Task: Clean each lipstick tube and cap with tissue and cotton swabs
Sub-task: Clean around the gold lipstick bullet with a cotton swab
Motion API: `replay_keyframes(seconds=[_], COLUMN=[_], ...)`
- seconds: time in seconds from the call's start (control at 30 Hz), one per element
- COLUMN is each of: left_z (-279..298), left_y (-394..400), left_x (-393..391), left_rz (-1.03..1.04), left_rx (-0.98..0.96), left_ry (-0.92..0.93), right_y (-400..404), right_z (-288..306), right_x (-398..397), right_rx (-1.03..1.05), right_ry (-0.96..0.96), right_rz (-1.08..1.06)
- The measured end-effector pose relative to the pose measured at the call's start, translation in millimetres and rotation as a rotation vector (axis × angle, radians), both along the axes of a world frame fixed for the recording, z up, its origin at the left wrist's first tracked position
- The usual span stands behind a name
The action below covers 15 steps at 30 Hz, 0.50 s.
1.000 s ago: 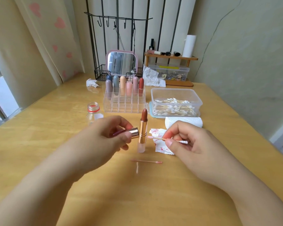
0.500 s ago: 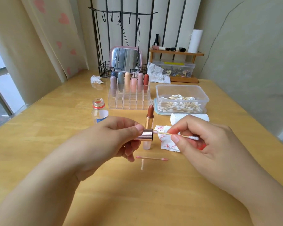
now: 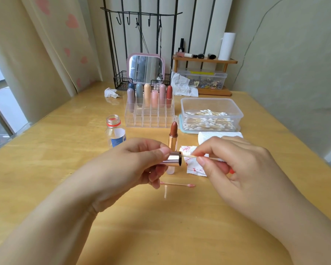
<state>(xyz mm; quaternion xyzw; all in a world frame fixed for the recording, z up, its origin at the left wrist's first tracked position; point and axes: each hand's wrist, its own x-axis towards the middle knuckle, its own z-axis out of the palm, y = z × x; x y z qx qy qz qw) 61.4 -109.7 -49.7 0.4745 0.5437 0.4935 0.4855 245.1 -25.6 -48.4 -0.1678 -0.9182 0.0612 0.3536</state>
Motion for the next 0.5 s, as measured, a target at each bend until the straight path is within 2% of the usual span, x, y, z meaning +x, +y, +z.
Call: replay_keyframes(seconds=[0.17, 0.37, 0.5], left_z=[-1.0, -1.7, -2.2], left_y=[1.8, 2.8, 3.3], left_x=[-0.6, 2.0, 0.6], left_rz=[0.015, 0.013, 0.015], left_rx=[-0.016, -0.025, -0.024], left_ry=[-0.027, -0.049, -0.067], right_y=[-2.6, 0.6, -1.7], right_z=[-2.1, -6.9, -7.5], right_x=[-2.0, -3.4, -4.9], right_rx=[-0.048, 0.01, -0.023], right_ry=[-0.029, 0.036, 0.038], right_rz=[0.092, -0.036, 0.048])
